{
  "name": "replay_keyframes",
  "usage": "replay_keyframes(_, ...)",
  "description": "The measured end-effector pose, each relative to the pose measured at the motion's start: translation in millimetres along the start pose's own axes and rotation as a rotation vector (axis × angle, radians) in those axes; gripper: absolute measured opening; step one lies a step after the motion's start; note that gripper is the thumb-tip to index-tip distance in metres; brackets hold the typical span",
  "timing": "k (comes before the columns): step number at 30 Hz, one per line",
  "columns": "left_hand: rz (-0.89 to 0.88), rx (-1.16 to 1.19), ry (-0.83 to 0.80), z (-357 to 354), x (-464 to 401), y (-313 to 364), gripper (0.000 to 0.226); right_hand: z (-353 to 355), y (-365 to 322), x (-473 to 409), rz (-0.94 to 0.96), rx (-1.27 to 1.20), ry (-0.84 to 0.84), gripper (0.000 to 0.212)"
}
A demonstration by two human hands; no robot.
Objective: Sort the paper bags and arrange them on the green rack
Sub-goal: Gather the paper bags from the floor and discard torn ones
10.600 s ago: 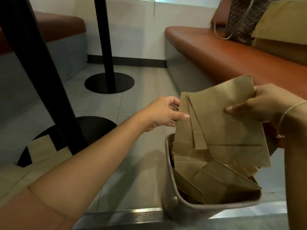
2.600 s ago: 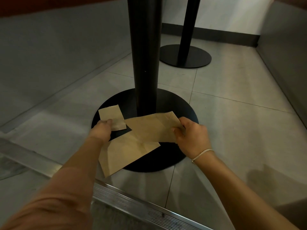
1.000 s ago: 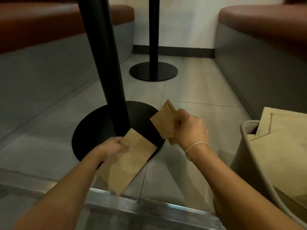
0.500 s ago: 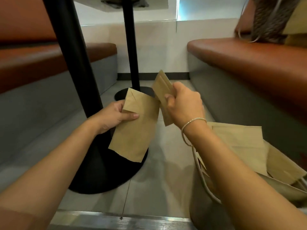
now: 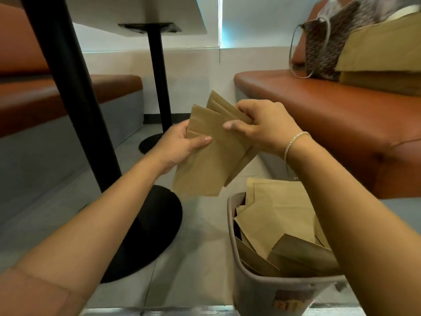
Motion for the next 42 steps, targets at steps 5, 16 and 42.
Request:
replay_keyframes(5,0.003,0.019,0.002,-38,-10,21,0.023,26,20,4,-0.058,0.098,-0.049,0.024)
replay_keyframes(16,0.245,0.213,-0.105,-89,-9,73,0.024,113,47,0,-0.302,0.104,-0.438,0.025)
replay_keyframes(42,1.045,-0.413,-0.270,-86,70,123,0.046,82,47,59,-0.831,-0.183,-0.631,0.034)
Point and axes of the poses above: each hand's wrist, its own x-axis away from the middle knuckle, its own z-axis out of the back of the hand, y = z × x, the point moved 3 cm from there along -x, towards the middle knuckle, and after that the axes turned 10 degrees about -x, right-handed, at the moved point
